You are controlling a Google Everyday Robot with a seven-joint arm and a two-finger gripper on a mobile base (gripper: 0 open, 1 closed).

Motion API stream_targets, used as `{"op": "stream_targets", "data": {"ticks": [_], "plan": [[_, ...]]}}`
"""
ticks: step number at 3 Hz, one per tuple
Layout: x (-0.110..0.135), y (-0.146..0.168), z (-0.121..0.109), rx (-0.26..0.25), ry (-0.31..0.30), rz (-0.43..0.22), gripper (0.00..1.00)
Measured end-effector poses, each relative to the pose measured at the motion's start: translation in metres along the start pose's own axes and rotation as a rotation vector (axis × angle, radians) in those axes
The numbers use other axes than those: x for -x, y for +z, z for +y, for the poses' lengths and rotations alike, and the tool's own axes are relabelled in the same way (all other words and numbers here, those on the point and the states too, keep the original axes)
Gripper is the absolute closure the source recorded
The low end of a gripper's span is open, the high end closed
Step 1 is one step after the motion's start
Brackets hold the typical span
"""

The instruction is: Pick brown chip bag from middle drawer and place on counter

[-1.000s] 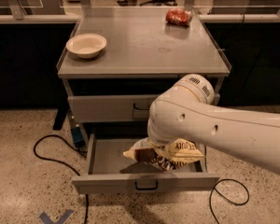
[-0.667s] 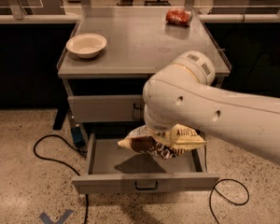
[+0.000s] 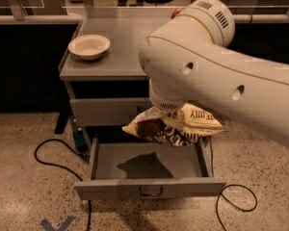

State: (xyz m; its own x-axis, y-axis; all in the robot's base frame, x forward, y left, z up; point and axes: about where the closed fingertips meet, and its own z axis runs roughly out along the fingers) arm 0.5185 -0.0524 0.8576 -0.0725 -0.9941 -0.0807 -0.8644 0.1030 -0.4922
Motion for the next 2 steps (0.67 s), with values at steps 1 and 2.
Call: {"op": "stream_targets", "data": {"ticks": [1,2], "plan": [[-0.013,-0.006,-0.039,-0.038,0.009,0.022,1.00],[-0.037,-0.029,-0.113,-0.120,0.010,0.105,1.00]]}}
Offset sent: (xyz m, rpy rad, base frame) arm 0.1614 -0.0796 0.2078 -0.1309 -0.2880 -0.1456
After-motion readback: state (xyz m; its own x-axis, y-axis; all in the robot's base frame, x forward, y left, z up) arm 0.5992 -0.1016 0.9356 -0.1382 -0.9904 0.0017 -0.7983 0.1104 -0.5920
